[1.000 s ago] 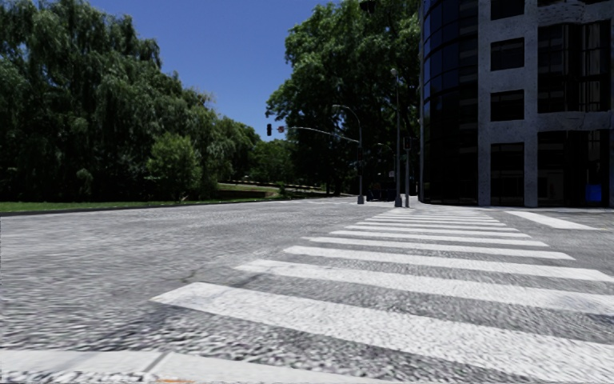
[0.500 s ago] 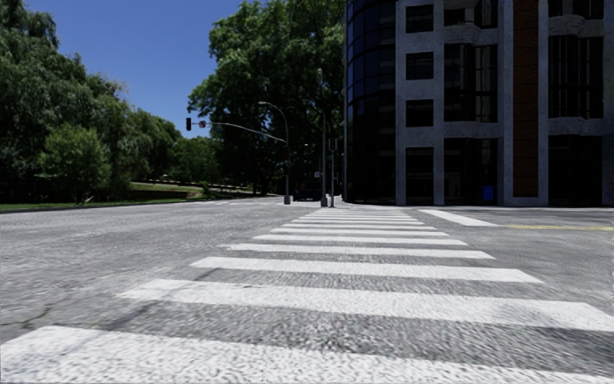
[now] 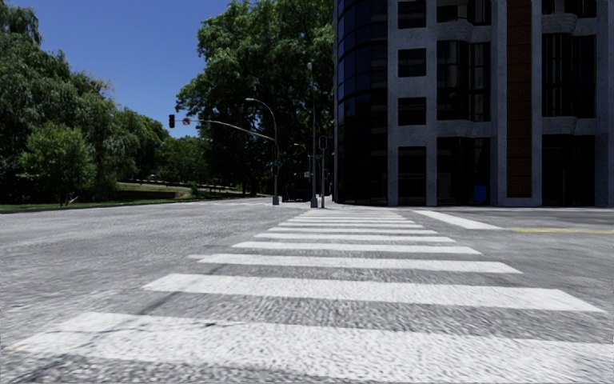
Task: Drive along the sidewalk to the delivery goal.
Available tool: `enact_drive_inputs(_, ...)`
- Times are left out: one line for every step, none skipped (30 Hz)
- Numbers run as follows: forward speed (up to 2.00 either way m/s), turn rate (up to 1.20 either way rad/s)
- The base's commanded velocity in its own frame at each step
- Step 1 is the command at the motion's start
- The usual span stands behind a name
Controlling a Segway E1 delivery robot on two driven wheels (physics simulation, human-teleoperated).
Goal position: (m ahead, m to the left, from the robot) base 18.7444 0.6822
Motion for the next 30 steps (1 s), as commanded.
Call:
enact_drive_inputs(1.69, 0.00)
enact_drive_inputs(1.73, -0.16)
enact_drive_inputs(1.77, -0.42)
enact_drive_inputs(1.77, -0.42)
enact_drive_inputs(1.77, -0.51)
enact_drive_inputs(1.78, -0.53)
enact_drive_inputs(1.78, -0.53)
enact_drive_inputs(1.78, -0.54)
enact_drive_inputs(1.78, -0.54)
enact_drive_inputs(1.78, -0.54)
enact_drive_inputs(1.78, -0.54)
enact_drive_inputs(1.78, -0.54)
enact_drive_inputs(1.78, -0.54)
enact_drive_inputs(1.78, -0.54)
enact_drive_inputs(1.78, -0.54)
enact_drive_inputs(1.78, -0.53)
enact_drive_inputs(1.78, -0.49)
enact_drive_inputs(1.78, -0.49)
enact_drive_inputs(1.78, -0.38)
enact_drive_inputs(1.78, -0.31)
enact_drive_inputs(1.78, -0.31)
enact_drive_inputs(1.79, -0.29)
enact_drive_inputs(1.88, -0.28)
enact_drive_inputs(1.91, -0.29)
enact_drive_inputs(1.91, -0.29)
enact_drive_inputs(1.91, -0.36)
enact_drive_inputs(1.91, -0.42)
enact_drive_inputs(1.91, -0.42)
enact_drive_inputs(1.92, -0.47)
enact_drive_inputs(1.92, -0.52)
